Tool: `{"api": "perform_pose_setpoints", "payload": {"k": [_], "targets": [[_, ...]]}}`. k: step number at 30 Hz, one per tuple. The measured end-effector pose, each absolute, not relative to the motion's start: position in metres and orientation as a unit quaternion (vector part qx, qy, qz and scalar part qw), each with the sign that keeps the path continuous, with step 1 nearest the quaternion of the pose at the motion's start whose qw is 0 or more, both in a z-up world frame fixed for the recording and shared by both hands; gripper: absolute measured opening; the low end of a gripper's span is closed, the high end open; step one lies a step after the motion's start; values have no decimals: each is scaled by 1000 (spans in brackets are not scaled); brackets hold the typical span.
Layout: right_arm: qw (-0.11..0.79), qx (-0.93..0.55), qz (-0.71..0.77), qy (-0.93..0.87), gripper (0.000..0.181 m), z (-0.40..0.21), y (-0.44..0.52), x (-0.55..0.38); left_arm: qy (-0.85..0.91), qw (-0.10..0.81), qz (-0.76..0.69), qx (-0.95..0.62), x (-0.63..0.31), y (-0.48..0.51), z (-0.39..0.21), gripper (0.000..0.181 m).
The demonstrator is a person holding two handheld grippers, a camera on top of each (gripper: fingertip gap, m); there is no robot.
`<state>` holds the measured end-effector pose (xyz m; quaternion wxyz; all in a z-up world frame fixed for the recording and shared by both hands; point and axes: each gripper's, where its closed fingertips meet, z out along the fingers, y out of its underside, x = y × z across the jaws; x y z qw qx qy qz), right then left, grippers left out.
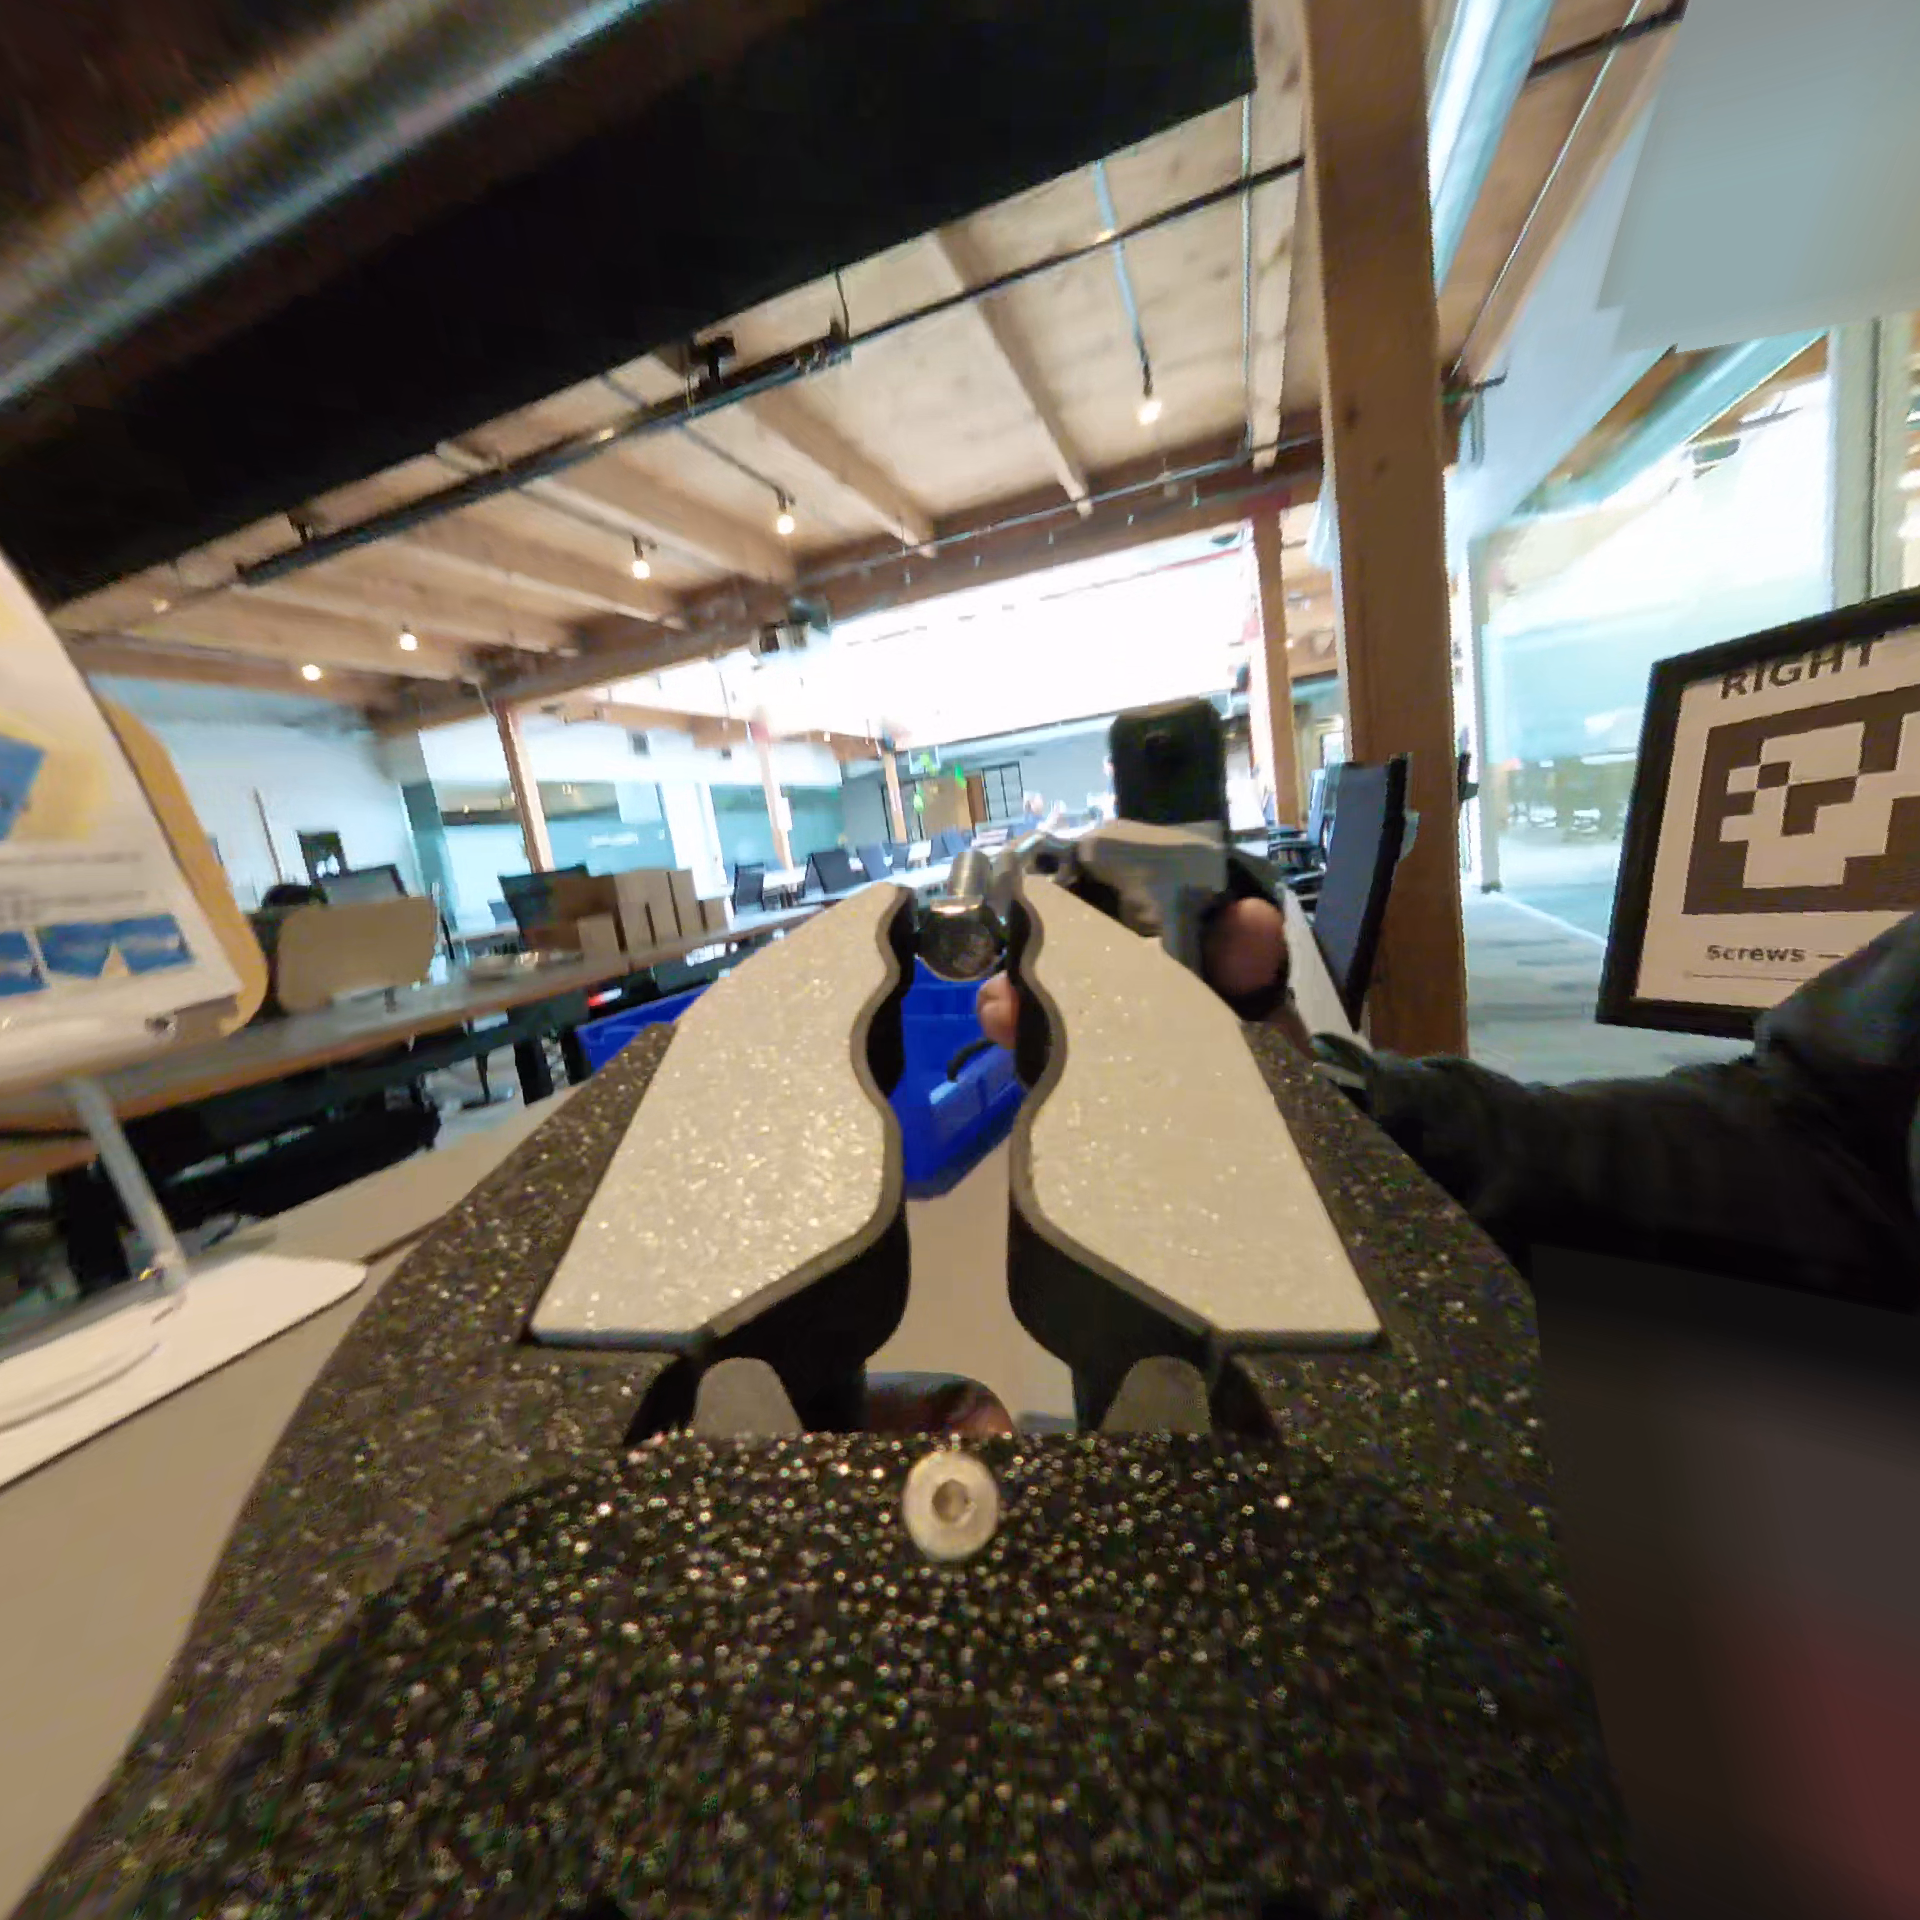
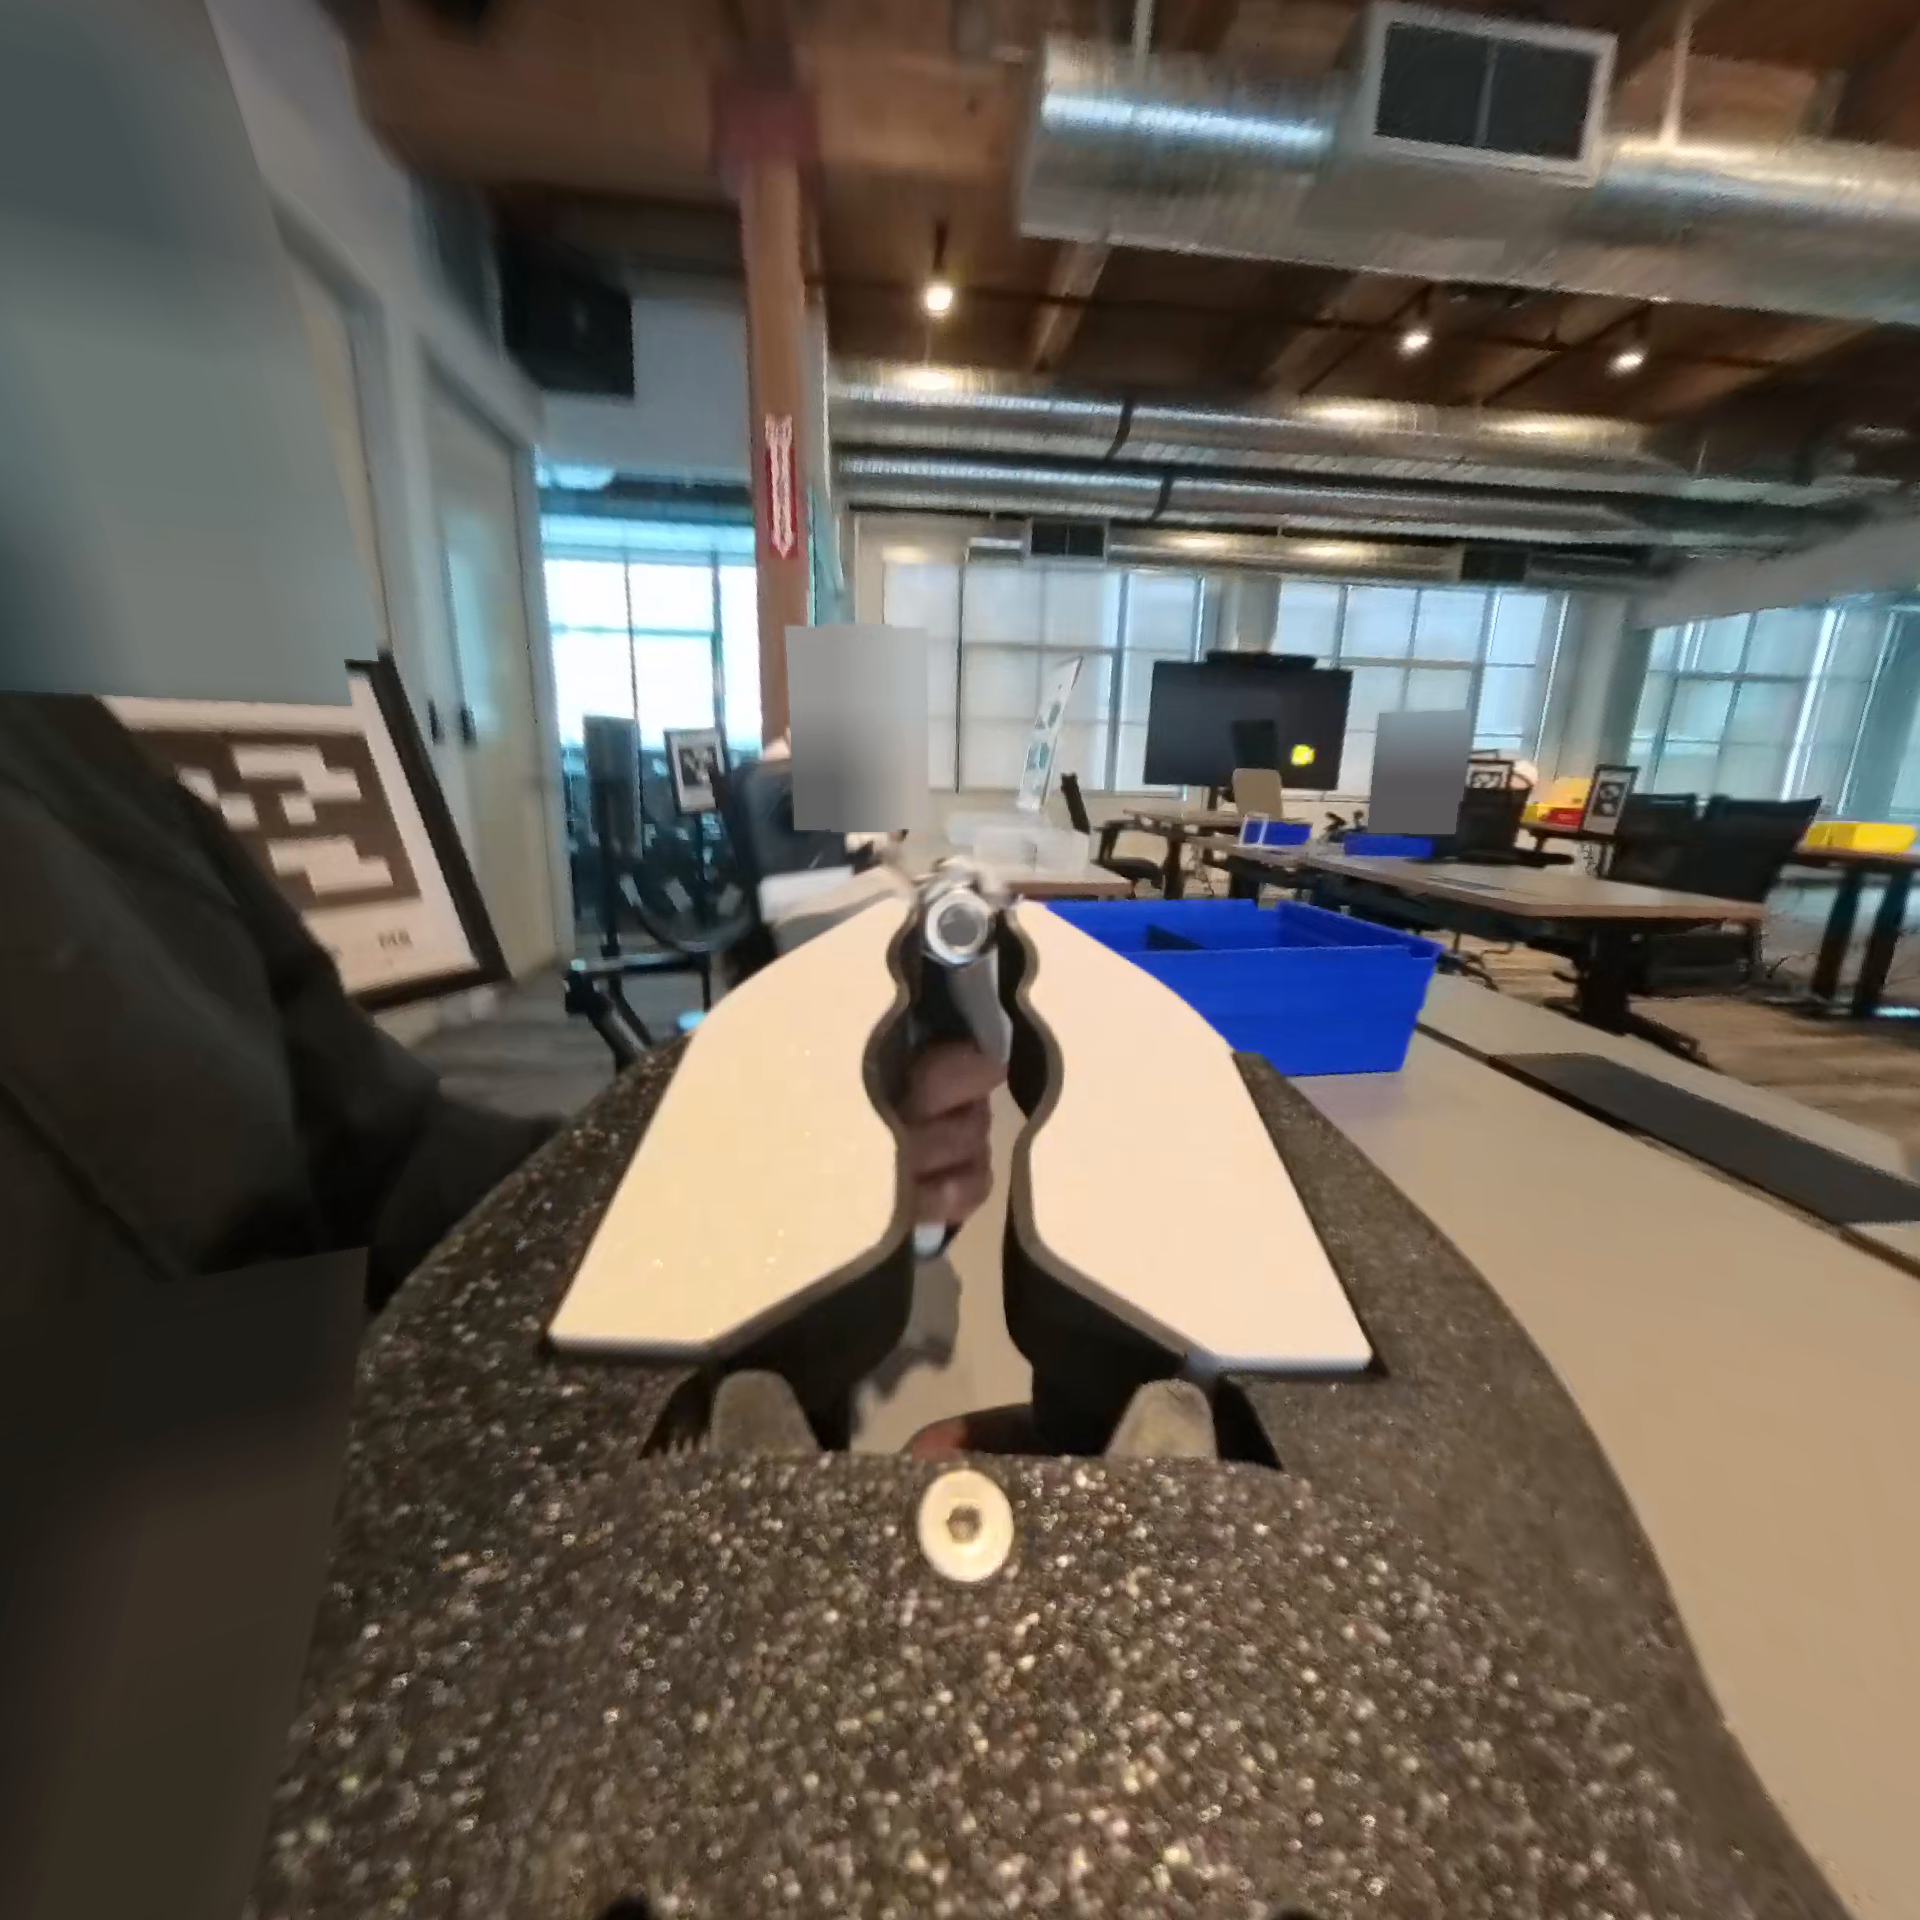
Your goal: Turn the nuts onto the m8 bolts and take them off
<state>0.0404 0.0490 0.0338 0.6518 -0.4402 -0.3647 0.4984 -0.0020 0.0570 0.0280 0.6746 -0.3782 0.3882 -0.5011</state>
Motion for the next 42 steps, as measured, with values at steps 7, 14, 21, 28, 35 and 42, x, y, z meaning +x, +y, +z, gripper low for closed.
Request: {"api": "perform_pose_setpoints", "payload": {"k": [7,14,21,28,35,42], "targets": [[625,-415,549,-367,13,42,36,35,392,691,-506,-337,14,35,32,16],[596,-393,607,-349,14,46,30,28,405,690,-504,-325,16,27,30,16],[607,-401,581,-365,13,41,27,19,412,687,-501,-327,16,26,28,16],[612,-431,543,-381,13,38,29,16,427,707,-459,-328,16,28,28,16],[526,-509,594,-335,13,40,31,10,460,773,-319,-299,10,30,31,15],[451,-556,641,-276,14,41,33,7,467,808,-229,-278,8,29,33,15]]}}
